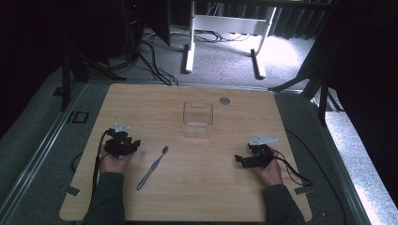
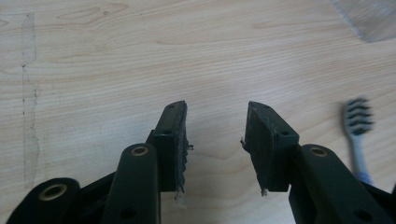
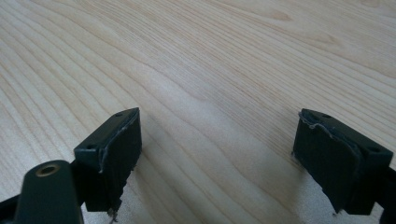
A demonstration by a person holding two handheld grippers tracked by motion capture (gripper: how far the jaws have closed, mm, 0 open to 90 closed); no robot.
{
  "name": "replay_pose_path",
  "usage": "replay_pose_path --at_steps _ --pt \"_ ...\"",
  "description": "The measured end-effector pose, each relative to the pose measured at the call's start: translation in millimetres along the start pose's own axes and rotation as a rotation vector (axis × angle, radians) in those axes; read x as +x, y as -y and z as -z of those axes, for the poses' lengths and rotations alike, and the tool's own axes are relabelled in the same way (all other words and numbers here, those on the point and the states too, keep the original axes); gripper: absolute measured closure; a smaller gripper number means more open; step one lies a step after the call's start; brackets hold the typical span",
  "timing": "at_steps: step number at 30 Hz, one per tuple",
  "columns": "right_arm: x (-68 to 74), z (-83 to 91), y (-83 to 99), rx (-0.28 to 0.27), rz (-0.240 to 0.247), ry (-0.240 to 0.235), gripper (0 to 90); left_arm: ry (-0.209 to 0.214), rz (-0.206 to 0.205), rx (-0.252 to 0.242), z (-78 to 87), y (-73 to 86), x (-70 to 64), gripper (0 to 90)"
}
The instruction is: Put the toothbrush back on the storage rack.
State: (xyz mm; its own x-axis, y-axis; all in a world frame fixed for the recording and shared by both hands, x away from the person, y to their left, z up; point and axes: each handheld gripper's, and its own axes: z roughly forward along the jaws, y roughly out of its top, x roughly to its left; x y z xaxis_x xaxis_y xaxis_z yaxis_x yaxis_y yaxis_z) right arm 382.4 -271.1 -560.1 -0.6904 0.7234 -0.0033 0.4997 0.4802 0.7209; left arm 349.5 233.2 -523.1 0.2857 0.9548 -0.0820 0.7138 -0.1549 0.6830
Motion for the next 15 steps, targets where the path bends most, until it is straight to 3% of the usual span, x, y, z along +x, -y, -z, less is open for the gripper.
replay_pose_path --at_steps 7,10,15 --pt "0.0 0.0 0.0 -0.001 0.000 0.000 15.1 0.010 -0.011 -0.025 16.0 0.8 -10.9 62.2" --pt "0.0 0.0 0.0 0.000 0.000 0.000 15.1 0.009 -0.029 0.002 17.8 1.0 -16.1 60.3" --pt "0.0 0.0 0.0 0.000 0.000 0.000 15.1 0.037 -0.019 0.024 15.1 3.5 -17.0 62.1"
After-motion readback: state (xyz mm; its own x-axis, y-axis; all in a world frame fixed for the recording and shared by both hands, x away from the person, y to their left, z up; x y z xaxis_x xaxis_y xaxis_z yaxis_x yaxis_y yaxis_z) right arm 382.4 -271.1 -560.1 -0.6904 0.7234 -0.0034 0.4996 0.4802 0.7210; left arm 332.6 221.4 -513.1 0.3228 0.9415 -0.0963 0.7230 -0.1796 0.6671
